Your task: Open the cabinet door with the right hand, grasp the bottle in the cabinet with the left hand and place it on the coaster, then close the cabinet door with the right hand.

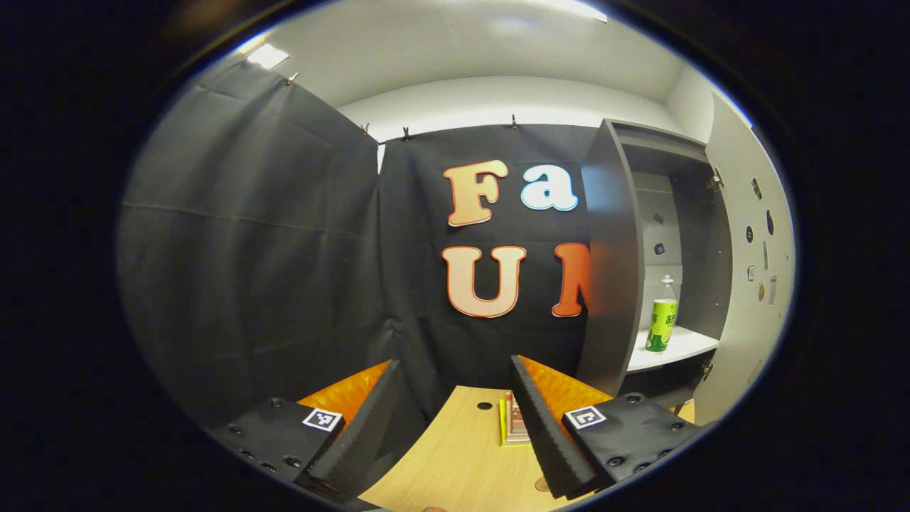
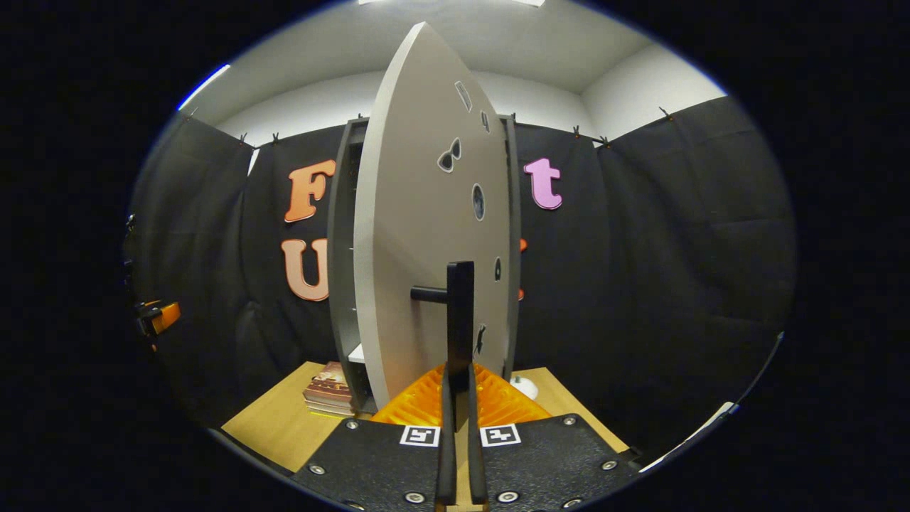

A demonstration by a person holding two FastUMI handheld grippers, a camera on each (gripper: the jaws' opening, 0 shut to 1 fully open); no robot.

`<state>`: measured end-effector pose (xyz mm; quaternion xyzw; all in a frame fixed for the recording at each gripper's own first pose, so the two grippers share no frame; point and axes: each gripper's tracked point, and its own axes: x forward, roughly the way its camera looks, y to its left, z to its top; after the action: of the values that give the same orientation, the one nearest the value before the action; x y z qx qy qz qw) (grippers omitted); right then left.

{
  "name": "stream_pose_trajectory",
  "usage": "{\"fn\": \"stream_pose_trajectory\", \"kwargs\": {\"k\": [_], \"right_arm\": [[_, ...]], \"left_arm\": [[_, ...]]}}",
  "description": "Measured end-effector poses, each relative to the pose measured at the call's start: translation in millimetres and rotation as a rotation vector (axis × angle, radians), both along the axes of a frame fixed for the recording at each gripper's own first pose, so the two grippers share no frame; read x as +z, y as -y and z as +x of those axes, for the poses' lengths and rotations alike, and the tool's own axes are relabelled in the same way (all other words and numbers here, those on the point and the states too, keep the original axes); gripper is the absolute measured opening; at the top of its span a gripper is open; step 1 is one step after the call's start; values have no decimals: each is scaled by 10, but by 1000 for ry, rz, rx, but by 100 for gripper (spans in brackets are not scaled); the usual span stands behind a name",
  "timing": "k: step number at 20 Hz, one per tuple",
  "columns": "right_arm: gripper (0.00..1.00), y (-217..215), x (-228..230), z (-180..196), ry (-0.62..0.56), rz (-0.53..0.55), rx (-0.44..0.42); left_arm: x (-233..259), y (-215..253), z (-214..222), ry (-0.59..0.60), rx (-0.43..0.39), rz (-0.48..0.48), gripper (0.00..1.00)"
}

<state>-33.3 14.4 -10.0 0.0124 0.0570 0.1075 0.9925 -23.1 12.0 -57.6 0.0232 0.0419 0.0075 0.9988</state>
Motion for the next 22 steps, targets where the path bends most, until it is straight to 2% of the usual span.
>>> {"fn": "stream_pose_trajectory", "kwargs": {"k": [3, 6, 9, 10, 11, 12, 15, 19, 22], "right_arm": [[0, 409, 2, 43, -6, 4, -81], [0, 784, -7, 148, -8, 32, -118], [0, 994, -21, 210, -14, 70, -58], [4, 1066, -38, 240, -10, 71, -42], [0, 1122, -49, 270, -14, 70, -29], [0, 1155, -40, 297, -12, 71, -15], [0, 1196, -41, 333, 2, 54, 19], [4, 1199, -80, 285, -5, 29, 59], [7, 1280, -152, 120, -29, 25, 93]], "left_arm": [[-26, 182, 52, -1, -30, 1, 98], [-87, 329, 112, -10, -50, -1, 96], [-142, 502, 103, -25, -71, -3, 99], [-145, 563, 106, -26, -76, -3, 99], [-153, 621, 116, -28, -80, -1, 98], [-145, 683, 116, -30, -84, 1, 96], [-156, 884, 136, -32, -99, 4, 98], [-91, 1287, 171, -29, -136, -14, 96], [-72, 1680, 220, -26, -176, -33, 98]]}}
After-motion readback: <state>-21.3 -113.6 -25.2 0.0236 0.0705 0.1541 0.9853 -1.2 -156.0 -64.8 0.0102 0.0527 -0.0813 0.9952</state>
